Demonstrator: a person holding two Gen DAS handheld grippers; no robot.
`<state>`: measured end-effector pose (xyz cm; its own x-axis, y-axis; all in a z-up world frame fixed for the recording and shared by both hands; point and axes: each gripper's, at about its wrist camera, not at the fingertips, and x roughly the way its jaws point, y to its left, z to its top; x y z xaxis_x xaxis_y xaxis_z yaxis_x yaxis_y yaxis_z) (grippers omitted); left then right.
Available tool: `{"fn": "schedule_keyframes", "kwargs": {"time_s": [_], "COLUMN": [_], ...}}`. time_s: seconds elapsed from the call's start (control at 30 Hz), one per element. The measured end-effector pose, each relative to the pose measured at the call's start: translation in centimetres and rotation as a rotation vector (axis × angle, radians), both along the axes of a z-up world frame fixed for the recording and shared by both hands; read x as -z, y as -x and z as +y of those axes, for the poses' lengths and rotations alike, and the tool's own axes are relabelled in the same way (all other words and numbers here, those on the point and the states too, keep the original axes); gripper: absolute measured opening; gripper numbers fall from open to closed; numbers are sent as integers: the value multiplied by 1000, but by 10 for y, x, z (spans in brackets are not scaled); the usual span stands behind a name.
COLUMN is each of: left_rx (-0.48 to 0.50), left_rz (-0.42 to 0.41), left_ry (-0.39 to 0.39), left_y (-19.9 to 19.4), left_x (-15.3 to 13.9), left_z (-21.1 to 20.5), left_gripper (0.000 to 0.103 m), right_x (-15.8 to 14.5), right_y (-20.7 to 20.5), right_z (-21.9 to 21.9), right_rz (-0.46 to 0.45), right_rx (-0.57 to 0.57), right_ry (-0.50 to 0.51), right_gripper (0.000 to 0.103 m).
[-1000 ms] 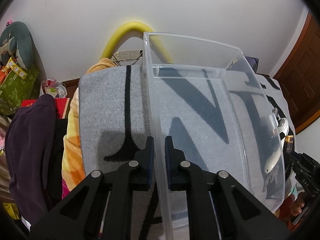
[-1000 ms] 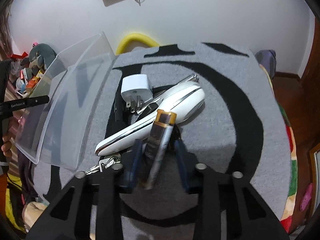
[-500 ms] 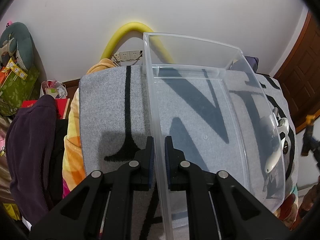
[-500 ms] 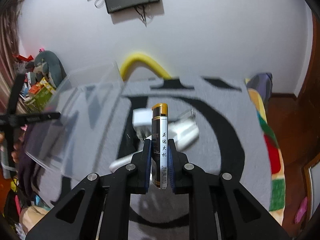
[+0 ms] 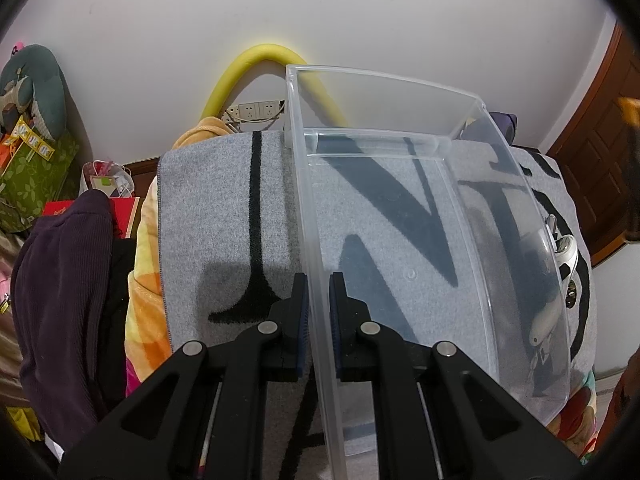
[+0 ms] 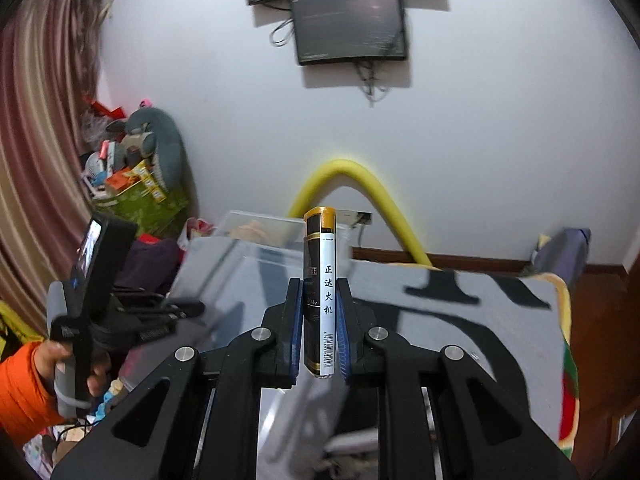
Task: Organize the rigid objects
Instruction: 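Carry the gold-and-black cylinder into the clear box and release it with the right gripper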
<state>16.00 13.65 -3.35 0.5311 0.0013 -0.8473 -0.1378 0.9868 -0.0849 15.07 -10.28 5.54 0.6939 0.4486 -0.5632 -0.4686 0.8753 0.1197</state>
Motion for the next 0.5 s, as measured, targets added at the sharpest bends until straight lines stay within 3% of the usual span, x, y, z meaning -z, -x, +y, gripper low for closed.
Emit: {"fn": "schedule_keyframes", "kwargs": {"time_s": [0.37, 0.5], "left_rx": [3, 3], "left_rz": [0, 0], "left_ry": [1, 2], "left_y": [-1, -1], "left_x": [0, 0], "left_z": [0, -1], "left_gripper": [9, 9], "right_x": [41, 66], "right_y": [-45, -59], "right_z": [75, 101], "right_rz": [172, 248], "right_rx": [-132, -171], "right_ry": [62, 138], "right_gripper": [14, 14]}}
